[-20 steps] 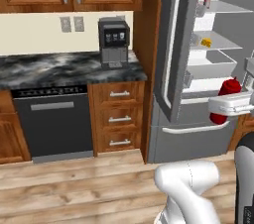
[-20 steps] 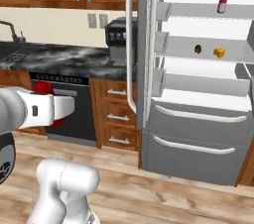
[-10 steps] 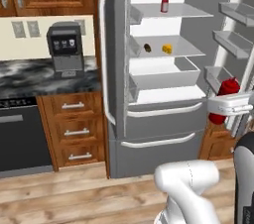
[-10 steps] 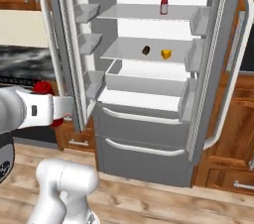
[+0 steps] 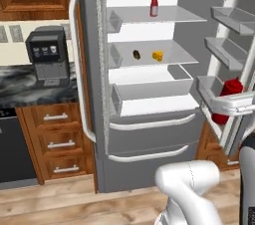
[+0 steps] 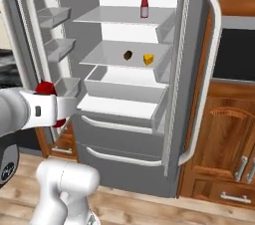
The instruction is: Place the ketchup and ketchup from the counter to the top shelf of the fridge. If the existing items in the fridge are on the top shelf, move them to other shelves.
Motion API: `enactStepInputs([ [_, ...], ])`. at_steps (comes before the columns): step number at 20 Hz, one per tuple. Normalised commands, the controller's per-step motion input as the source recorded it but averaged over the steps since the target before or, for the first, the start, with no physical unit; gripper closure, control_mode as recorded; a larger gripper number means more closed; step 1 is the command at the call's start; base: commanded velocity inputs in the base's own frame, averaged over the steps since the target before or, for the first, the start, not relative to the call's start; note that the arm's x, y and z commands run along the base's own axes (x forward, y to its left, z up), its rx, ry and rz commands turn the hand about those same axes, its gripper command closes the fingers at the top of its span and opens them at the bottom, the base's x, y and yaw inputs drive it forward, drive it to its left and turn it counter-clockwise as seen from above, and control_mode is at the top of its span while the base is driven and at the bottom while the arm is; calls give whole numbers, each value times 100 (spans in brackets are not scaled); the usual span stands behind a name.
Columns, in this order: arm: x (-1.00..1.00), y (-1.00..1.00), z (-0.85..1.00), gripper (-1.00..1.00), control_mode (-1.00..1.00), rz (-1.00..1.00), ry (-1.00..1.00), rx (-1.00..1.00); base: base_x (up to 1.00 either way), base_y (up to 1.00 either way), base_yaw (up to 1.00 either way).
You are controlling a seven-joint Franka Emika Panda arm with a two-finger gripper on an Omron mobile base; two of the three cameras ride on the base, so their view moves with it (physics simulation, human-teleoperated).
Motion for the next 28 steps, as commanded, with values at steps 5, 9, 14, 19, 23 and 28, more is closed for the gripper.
enactStepInputs([
  [5,0,0,0,100,100,0,0,0,62,17,1],
  [9,0,0,0,100,100,0,0,0,83,2,0],
  [14,0,0,0,100,100,0,0,0,80,24,0],
  [19,0,0,0,100,100,0,0,0,77,17,0],
  [23,0,0,0,100,100,0,0,0,58,24,0],
  [28,24,14,48,100,-100,0,-3,0,22,11,0],
])
